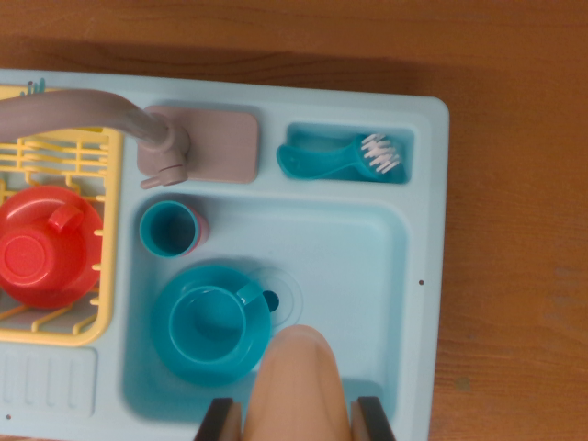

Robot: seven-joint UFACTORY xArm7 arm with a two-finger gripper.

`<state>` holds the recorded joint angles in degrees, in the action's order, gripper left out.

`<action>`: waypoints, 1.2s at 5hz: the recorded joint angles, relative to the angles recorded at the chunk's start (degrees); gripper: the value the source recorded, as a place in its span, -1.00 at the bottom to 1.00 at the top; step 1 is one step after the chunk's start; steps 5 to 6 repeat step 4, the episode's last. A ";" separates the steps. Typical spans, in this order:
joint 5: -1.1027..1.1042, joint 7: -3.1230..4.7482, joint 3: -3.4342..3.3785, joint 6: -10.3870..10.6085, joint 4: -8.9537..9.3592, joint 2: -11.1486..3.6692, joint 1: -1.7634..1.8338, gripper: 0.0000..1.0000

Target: Pick detergent from the sink

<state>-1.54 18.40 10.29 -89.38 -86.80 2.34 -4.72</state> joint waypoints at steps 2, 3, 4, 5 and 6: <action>0.05 -0.05 0.00 -0.63 -0.49 0.14 0.00 1.00; 0.07 -0.07 0.00 -0.90 -0.70 0.21 0.01 1.00; 0.07 -0.07 0.00 -0.90 -0.70 0.21 0.01 1.00; 0.07 -0.07 0.00 -0.90 -0.70 0.21 0.01 1.00; 0.07 -0.07 0.00 -0.90 -0.70 0.21 0.01 1.00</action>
